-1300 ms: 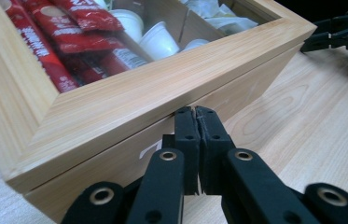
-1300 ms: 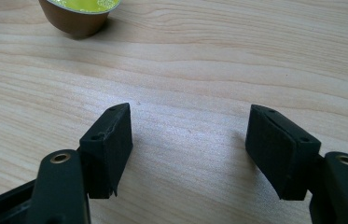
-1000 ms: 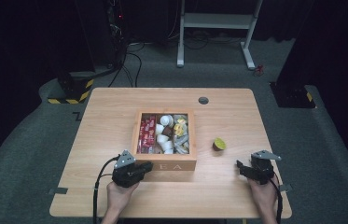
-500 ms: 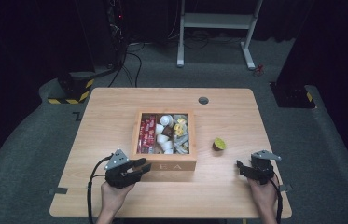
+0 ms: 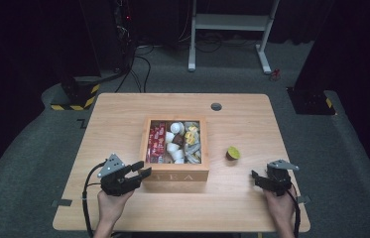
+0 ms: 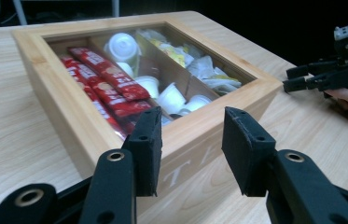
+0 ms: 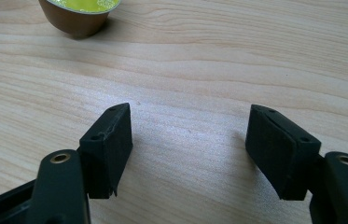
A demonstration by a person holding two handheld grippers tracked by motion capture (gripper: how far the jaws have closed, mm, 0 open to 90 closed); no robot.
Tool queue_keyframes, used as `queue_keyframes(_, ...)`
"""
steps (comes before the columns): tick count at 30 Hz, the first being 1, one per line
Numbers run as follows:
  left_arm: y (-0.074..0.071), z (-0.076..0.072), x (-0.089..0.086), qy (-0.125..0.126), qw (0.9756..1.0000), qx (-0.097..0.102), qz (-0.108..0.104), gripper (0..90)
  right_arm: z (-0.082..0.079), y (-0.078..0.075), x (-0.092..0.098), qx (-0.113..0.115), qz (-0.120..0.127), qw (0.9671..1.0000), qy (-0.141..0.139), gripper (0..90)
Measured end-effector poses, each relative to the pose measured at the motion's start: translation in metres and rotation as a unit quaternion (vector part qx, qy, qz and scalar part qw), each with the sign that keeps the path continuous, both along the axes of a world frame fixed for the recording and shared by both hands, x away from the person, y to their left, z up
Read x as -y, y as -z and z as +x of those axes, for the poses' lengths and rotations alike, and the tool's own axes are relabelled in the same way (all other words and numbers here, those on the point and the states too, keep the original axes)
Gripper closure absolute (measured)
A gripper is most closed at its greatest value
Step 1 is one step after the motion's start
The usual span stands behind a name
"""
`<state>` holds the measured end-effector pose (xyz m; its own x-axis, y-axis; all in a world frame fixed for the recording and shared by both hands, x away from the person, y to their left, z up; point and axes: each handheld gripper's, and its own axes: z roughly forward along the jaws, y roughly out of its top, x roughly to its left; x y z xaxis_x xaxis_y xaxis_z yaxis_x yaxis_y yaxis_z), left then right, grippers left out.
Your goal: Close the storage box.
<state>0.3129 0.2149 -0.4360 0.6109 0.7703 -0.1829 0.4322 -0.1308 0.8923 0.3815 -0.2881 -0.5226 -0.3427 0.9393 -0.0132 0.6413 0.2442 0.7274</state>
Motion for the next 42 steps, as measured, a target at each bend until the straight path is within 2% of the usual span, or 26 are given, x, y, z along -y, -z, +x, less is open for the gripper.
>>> queue_keyframes(15,-0.002,0.003,-0.019,-0.03,0.9995,0.007,-0.004,57.1,0.0,0.0,0.0,0.0,-0.001,1.0,-0.001,31.5)
queue_keyframes(28,-0.002,0.004,-0.032,-0.052,0.9986,0.004,-0.006,56.8,0.0,0.0,0.0,-0.001,0.0,1.0,-0.001,31.5)
queue_keyframes(36,0.0,0.006,-0.038,-0.071,0.9974,0.006,0.001,54.8,0.0,0.0,0.0,-0.001,0.0,1.0,-0.001,31.5)
queue_keyframes(42,0.001,0.005,-0.044,-0.096,0.9953,0.012,0.002,51.9,0.0,0.0,0.0,-0.001,0.0,1.0,-0.001,31.5)
